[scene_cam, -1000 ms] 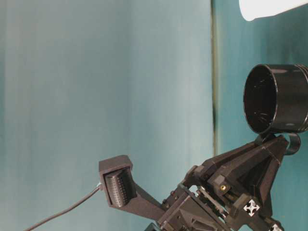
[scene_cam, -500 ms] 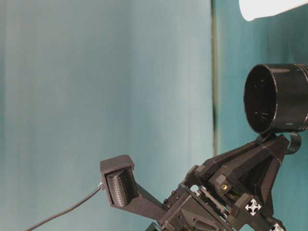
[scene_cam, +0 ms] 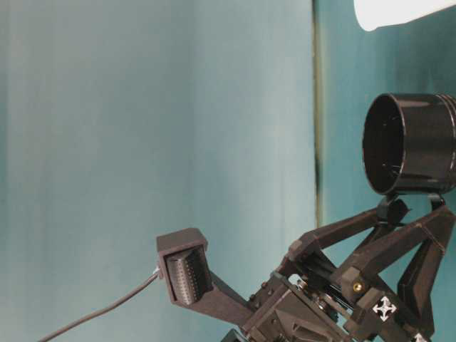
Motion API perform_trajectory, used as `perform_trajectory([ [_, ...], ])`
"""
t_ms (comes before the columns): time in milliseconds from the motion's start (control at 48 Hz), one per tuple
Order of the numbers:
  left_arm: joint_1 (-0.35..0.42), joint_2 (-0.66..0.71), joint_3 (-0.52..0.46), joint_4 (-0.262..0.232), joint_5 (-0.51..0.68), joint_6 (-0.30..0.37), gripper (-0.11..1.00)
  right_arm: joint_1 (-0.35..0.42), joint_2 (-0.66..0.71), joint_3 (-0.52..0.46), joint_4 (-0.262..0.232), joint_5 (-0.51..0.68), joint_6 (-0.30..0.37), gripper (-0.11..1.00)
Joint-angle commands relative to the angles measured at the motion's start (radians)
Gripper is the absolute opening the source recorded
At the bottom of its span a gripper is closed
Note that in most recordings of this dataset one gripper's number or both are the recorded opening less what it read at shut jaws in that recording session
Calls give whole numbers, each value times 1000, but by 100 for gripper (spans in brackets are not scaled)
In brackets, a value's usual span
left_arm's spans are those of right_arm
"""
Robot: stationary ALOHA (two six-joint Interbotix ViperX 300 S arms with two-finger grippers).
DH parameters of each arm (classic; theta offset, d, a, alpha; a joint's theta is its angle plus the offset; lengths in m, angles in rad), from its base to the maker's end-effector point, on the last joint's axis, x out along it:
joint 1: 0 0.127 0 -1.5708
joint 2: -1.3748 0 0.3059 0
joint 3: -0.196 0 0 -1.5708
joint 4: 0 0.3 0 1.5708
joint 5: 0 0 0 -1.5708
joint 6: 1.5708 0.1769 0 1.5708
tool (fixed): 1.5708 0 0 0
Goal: Put the paper cup into the moved cup holder.
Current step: 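Set the cup holder down, release it, and retract the left gripper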
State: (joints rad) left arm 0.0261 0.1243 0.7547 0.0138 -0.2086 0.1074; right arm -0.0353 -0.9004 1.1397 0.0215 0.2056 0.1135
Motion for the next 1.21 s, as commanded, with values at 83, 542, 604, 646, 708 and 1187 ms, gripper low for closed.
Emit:
perform_trajectory([
  [83,-2,-5,-8,3,-6,-2,80,-2,8,-21,2,-3,11,2],
  [542,-2,-41,23,2,-2,-5,80,-2,17,-20,2,-5,11,2],
  [604,-2,-48,31,3,-2,-5,80,-2,17,-20,2,-3,11,2],
  [646,-2,-52,37,3,0,-5,80,0,17,-20,2,-5,11,2],
  [708,-2,-61,44,3,0,-9,80,-2,17,-20,2,-5,11,2],
  [1187,0,-299,163,2,71,-49,80,-8,21,-20,2,9,11,2],
])
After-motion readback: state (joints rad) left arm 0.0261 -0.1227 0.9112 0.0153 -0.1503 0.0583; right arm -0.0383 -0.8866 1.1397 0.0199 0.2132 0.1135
